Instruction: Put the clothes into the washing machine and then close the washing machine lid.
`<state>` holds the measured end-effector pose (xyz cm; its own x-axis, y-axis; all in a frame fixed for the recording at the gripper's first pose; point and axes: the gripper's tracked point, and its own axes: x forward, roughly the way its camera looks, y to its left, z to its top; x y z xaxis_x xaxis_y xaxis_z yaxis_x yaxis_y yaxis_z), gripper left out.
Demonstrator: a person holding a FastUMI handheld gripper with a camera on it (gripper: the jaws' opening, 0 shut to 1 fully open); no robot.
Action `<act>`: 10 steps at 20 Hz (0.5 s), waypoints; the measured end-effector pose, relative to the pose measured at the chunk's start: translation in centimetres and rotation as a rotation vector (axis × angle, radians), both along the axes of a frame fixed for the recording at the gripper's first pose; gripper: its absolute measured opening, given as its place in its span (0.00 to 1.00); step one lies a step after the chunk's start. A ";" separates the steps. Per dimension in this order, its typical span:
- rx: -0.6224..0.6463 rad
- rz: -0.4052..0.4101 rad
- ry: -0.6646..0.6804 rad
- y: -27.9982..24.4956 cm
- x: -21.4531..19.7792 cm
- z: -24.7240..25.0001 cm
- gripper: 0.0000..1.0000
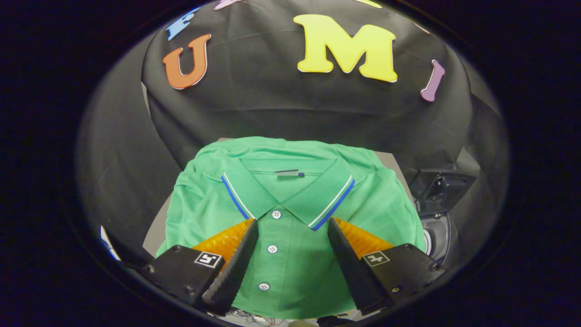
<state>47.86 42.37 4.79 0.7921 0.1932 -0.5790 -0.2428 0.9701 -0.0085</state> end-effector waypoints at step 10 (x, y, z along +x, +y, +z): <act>-0.024 0.048 0.058 0.9 -0.4 -0.6 0.66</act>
<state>47.44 43.22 4.24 0.7472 0.2152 -0.6288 -0.2894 0.9571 -0.0163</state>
